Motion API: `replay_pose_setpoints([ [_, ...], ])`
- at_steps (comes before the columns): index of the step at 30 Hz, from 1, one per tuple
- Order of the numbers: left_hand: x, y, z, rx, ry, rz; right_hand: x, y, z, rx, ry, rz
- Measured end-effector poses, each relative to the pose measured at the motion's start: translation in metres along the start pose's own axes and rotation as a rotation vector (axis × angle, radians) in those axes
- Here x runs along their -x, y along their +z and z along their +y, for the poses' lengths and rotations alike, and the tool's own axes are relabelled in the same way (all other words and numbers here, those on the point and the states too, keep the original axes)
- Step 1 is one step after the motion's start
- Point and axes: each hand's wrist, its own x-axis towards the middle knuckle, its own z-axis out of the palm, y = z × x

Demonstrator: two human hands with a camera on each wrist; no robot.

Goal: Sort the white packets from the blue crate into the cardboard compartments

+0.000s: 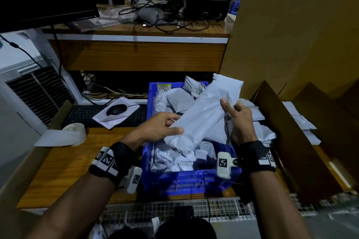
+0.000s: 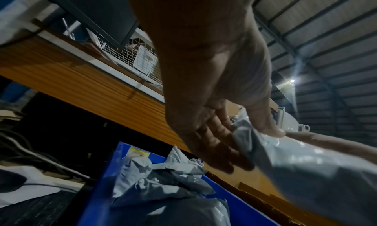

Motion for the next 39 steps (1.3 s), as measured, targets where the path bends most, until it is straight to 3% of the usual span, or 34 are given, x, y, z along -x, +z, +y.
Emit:
replay_pose_setpoints([
  [4, -0.004, 0.001, 0.006, -0.047, 0.085, 0.052, 0.006, 0.010, 0.003, 0.031, 0.027, -0.025],
  [7, -0.009, -0.003, 0.003, -0.194, 0.189, 0.313, 0.010, 0.012, -0.009, 0.179, 0.150, 0.033],
  [10, -0.004, -0.005, 0.012, -0.258, 0.344, 0.501, 0.014, 0.004, -0.017, 0.121, 0.265, -0.083],
  [14, -0.002, -0.008, 0.015, -0.414, 0.562, 0.554, 0.018, 0.005, -0.011, 0.337, 0.369, -0.209],
  [21, -0.012, 0.003, 0.021, -0.499, 0.637, 0.673, 0.037, 0.033, -0.007, 0.330, 0.288, -0.386],
  [26, -0.016, 0.002, 0.014, -0.386, 0.557, 0.744, 0.038, 0.032, -0.009, 0.254, 0.164, -0.329],
  [29, -0.013, 0.004, 0.019, 0.052, 0.365, 0.691, 0.038, 0.032, -0.011, 0.296, 0.069, -0.274],
  [32, -0.008, 0.010, 0.028, 0.353, 0.201, 0.518, 0.038, 0.036, -0.011, 0.347, -0.049, -0.239],
  [35, -0.010, 0.016, 0.030, 0.290, 0.184, 0.379, 0.035, 0.036, -0.011, 0.322, -0.099, -0.224],
  [39, -0.015, 0.015, 0.030, 0.268, 0.186, 0.347, 0.035, 0.031, -0.017, 0.280, -0.063, -0.206],
])
